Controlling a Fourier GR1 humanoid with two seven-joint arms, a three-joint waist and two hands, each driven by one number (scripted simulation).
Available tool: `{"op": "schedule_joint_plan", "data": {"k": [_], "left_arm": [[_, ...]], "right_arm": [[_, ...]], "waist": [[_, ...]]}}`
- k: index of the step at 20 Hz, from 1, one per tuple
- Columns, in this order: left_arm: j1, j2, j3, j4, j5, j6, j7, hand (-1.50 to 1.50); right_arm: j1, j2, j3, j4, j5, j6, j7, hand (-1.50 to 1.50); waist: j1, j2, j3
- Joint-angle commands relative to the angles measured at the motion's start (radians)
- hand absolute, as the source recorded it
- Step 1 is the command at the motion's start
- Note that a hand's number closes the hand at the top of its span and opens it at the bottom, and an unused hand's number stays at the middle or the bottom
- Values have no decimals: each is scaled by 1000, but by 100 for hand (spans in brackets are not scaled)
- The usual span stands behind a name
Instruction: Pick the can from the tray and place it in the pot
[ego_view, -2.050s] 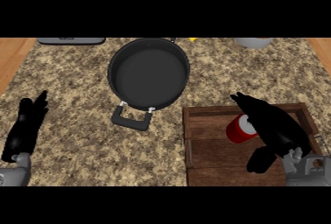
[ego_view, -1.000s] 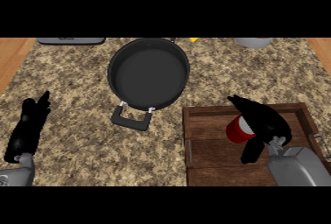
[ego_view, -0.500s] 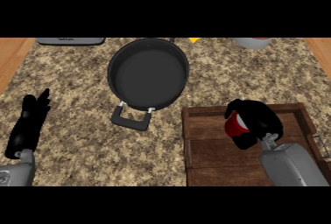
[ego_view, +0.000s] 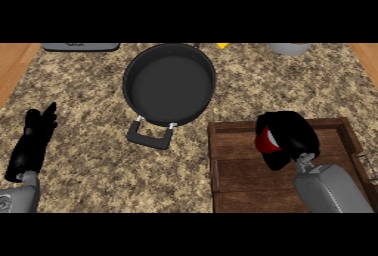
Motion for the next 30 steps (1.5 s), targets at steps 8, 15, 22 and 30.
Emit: {"op": "schedule_joint_plan", "data": {"k": [8,15,22,30], "left_arm": [[19,-38,-16,-33,-38,27,1,0],[36,2,18,-45,1,-29,5,0],[14,14,40,-13,11,-34,-3,0],[-5,-27,-2,4,-42,2,-5,0]], "right_arm": [[-39,-74,-207,112,41,-86,4,150],[23,-67,-265,-166,24,-192,18,150],[-86,21,-262,-426,-64,-245,5,150],[-471,44,-266,-432,-113,-17,220,150]], "waist": [[3,3,2],[-9,-3,2],[-11,-4,1],[5,0,0]]}}
